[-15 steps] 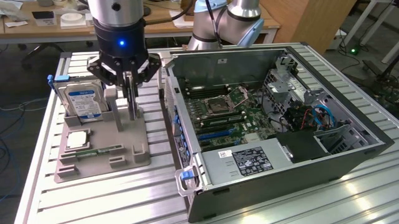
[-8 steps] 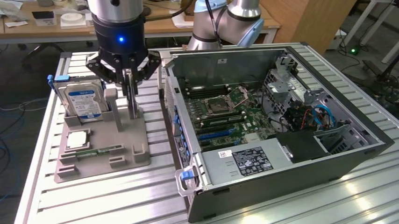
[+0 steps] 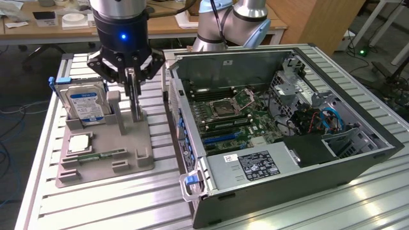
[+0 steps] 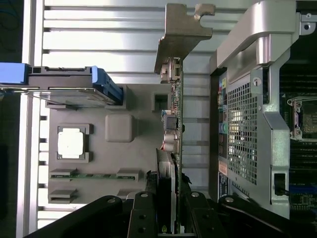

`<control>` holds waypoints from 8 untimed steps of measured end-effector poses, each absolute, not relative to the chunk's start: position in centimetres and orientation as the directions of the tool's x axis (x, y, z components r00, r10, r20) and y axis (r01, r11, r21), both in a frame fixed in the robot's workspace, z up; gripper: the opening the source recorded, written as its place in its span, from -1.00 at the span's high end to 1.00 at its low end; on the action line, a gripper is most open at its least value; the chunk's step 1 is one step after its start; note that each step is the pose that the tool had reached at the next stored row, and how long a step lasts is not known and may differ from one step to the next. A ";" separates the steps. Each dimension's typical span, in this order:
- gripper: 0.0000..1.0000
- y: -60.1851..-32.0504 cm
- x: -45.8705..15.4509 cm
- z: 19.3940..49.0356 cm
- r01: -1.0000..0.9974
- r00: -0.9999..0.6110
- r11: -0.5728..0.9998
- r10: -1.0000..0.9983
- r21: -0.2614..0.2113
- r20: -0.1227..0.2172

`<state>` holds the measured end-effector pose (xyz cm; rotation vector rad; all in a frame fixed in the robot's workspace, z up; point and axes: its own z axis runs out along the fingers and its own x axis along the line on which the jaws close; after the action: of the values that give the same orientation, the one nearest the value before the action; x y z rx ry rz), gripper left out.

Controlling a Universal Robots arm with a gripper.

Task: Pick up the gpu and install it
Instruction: 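Pick up the gpu and move the gpu toward the slot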

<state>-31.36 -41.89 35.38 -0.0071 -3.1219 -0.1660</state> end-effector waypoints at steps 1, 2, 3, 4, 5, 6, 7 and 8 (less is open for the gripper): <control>0.46 -41.9 -31.4 35.5 0.005 -1.000 0.994 0.004 0.106 0.016; 0.46 -41.9 -31.4 35.5 0.005 -1.000 0.994 0.004 0.106 0.015; 0.46 -41.9 -31.4 35.6 0.005 -1.000 0.994 0.004 0.106 0.015; 0.46 -41.9 -31.4 35.7 0.005 -1.000 0.994 0.004 0.106 0.016; 0.46 -41.9 -31.4 35.8 0.005 -1.000 0.994 0.004 0.106 0.015; 0.46 -41.9 -31.4 35.9 0.005 -1.000 0.994 0.004 0.106 0.015; 0.46 -41.9 -31.4 35.9 0.005 -1.000 0.994 0.004 0.106 0.015; 0.46 -41.9 -31.4 36.0 0.005 -1.000 0.994 0.004 0.106 0.016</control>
<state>-31.36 -41.91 36.03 -0.0071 -3.1218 -0.1666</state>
